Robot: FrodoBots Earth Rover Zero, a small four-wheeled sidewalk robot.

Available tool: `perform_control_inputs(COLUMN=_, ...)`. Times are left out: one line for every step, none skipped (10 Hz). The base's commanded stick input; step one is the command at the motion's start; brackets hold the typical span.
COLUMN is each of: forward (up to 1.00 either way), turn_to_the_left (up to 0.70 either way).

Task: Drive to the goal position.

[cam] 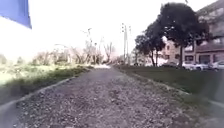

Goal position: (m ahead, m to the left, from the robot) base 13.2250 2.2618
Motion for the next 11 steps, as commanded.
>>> perform_control_inputs(forward=0.70, turn_to_the_left=0.00)
perform_control_inputs(forward=0.70, turn_to_the_left=0.00)
perform_control_inputs(forward=0.70, turn_to_the_left=0.00)
perform_control_inputs(forward=0.70, turn_to_the_left=0.00)
perform_control_inputs(forward=0.70, turn_to_the_left=0.00)
perform_control_inputs(forward=0.70, turn_to_the_left=0.00)
perform_control_inputs(forward=0.70, turn_to_the_left=0.00)
perform_control_inputs(forward=0.70, turn_to_the_left=0.00)
perform_control_inputs(forward=0.70, turn_to_the_left=0.00)
perform_control_inputs(forward=0.70, turn_to_the_left=0.00)
perform_control_inputs(forward=0.70, turn_to_the_left=0.00)
